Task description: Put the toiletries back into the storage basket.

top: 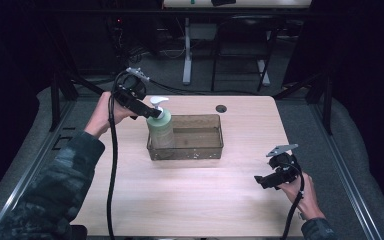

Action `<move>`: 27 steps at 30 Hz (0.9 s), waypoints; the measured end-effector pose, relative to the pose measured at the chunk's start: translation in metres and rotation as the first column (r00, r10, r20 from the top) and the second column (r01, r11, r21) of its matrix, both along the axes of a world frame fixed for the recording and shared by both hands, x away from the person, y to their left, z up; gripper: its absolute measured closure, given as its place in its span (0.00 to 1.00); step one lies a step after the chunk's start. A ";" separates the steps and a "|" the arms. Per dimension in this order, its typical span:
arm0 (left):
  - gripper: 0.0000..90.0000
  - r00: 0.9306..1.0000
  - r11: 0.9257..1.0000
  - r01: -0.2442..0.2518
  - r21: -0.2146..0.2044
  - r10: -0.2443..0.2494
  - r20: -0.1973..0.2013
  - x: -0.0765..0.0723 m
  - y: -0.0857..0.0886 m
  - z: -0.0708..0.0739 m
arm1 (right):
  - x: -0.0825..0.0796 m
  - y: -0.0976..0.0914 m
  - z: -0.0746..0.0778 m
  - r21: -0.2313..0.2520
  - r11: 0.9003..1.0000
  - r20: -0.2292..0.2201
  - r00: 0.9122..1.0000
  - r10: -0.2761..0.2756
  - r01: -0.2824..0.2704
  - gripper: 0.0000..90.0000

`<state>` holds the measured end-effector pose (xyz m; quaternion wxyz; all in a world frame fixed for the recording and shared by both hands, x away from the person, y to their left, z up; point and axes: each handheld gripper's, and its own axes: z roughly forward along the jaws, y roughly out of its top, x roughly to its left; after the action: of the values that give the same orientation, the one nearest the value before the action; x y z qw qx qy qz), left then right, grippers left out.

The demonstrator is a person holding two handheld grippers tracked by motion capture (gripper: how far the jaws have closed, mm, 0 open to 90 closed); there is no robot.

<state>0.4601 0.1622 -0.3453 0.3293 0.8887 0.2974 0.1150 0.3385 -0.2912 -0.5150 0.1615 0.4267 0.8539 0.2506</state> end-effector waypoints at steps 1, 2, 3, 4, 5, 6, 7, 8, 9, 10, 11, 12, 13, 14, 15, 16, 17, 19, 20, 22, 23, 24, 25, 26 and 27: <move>0.08 1.000 1.000 -0.005 0.001 0.005 0.004 -0.002 0.001 -0.002 | 0.000 0.000 0.000 0.000 1.000 0.001 1.000 0.001 -0.001 0.01; 0.07 1.000 1.000 -0.009 -0.004 0.009 0.002 -0.004 0.003 -0.004 | 0.000 0.000 0.000 0.000 1.000 0.001 1.000 0.000 0.000 0.01; 0.07 1.000 1.000 -0.013 -0.008 0.013 -0.002 -0.005 0.005 -0.006 | 0.000 0.000 0.000 -0.001 1.000 0.000 1.000 0.001 -0.001 0.01; 0.06 1.000 1.000 -0.012 -0.009 0.012 -0.002 -0.007 0.007 -0.008 | 0.000 0.000 0.000 0.000 1.000 0.001 1.000 0.001 -0.001 0.01; 0.06 1.000 1.000 -0.018 -0.011 0.018 -0.001 -0.010 0.008 -0.010 | 0.000 0.000 0.000 0.000 1.000 0.001 1.000 0.000 0.000 0.01; 0.05 1.000 1.000 -0.019 -0.015 0.019 0.001 -0.012 0.010 -0.012 | 0.000 0.000 0.000 -0.001 1.000 0.000 1.000 0.000 0.000 0.01; 0.05 1.000 1.000 -0.022 -0.023 0.022 -0.005 -0.014 0.013 -0.014 | 0.000 0.000 0.000 -0.001 1.000 0.000 1.000 0.001 -0.001 0.01; 0.05 1.000 1.000 -0.022 -0.023 0.022 -0.005 -0.014 0.013 -0.014 | 0.000 0.000 0.000 -0.001 1.000 0.000 1.000 0.001 -0.001 0.01; 0.05 0.999 0.999 -0.032 -0.026 0.032 -0.005 -0.019 0.016 -0.019 | 0.000 0.000 0.000 0.001 1.000 -0.002 1.000 -0.001 0.001 0.01; 0.04 0.999 0.999 -0.032 -0.026 0.032 -0.005 -0.019 0.016 -0.019 | 0.000 0.000 0.000 0.001 1.000 -0.002 1.000 -0.001 0.001 0.01; 0.04 0.999 0.999 -0.035 -0.019 0.034 -0.008 -0.024 0.019 -0.024 | 0.000 0.000 0.000 -0.001 1.000 0.000 1.000 -0.001 0.001 0.01; 0.03 0.999 0.999 -0.036 -0.011 0.036 -0.009 -0.026 0.021 -0.027 | 0.000 0.000 0.000 -0.001 1.000 -0.002 1.000 -0.001 0.001 0.01; 0.03 0.999 0.999 -0.037 -0.010 0.037 -0.009 -0.028 0.022 -0.029 | 0.000 0.000 0.000 -0.001 1.000 -0.002 1.000 0.000 0.000 0.01; 0.03 0.999 0.999 -0.044 -0.011 0.044 -0.007 -0.030 0.023 -0.031 | 0.000 0.001 0.000 -0.003 1.000 -0.001 1.000 0.001 -0.001 0.01; 0.02 0.999 0.999 -0.047 -0.012 0.046 -0.008 -0.033 0.025 -0.034 | 0.000 0.001 0.000 -0.004 1.000 -0.003 1.000 0.001 -0.001 0.01; 0.02 0.999 0.999 -0.048 -0.014 0.048 -0.010 -0.035 0.026 -0.037 | 0.000 0.001 0.000 -0.004 1.000 -0.003 1.000 0.000 0.000 0.01; 0.02 0.999 0.999 -0.051 -0.010 0.051 -0.017 -0.038 0.027 -0.040 | 0.000 0.001 0.000 -0.003 1.000 -0.003 1.000 0.000 0.000 0.01; 0.00 0.998 0.999 -0.052 0.000 0.052 -0.023 -0.042 0.027 -0.046 | 0.000 0.001 0.000 -0.004 1.000 -0.004 1.000 -0.001 0.000 0.01; 0.00 0.998 0.999 -0.053 0.002 0.053 -0.025 -0.045 0.028 -0.050 | 0.000 0.001 -0.001 -0.003 1.000 -0.004 1.000 -0.001 0.001 0.01; 0.00 0.998 0.998 -0.058 -0.007 0.058 -0.035 -0.049 0.029 -0.057 | 0.000 0.002 -0.001 -0.002 1.000 -0.005 1.000 0.002 -0.002 0.01; 0.00 0.998 0.998 -0.060 -0.003 0.060 -0.035 -0.050 0.030 -0.062 | 0.000 0.002 -0.001 -0.001 1.000 -0.005 1.000 0.001 -0.001 0.01; 0.00 0.997 0.998 -0.068 0.000 0.068 -0.033 -0.052 0.030 -0.066 | 0.000 0.002 -0.001 -0.003 1.000 -0.005 1.000 0.001 -0.002 0.01; 0.00 0.997 0.997 -0.071 0.001 0.071 -0.037 -0.054 0.031 -0.071 | 0.000 0.002 -0.001 -0.004 1.000 -0.006 1.000 0.002 -0.002 0.01; 0.00 0.996 0.997 -0.078 -0.002 0.078 -0.044 -0.055 0.032 -0.075 | 0.000 0.002 -0.002 -0.009 1.000 -0.004 1.000 0.004 -0.004 0.01; 0.00 0.995 0.997 -0.082 -0.006 0.082 -0.050 -0.056 0.033 -0.080 | 0.000 0.002 -0.002 -0.010 1.000 -0.005 1.000 0.004 -0.004 0.01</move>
<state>0.4042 0.1949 -0.4256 0.3206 0.8770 0.3420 0.1052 0.3383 -0.2892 -0.5165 0.1612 0.4246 0.8564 0.2457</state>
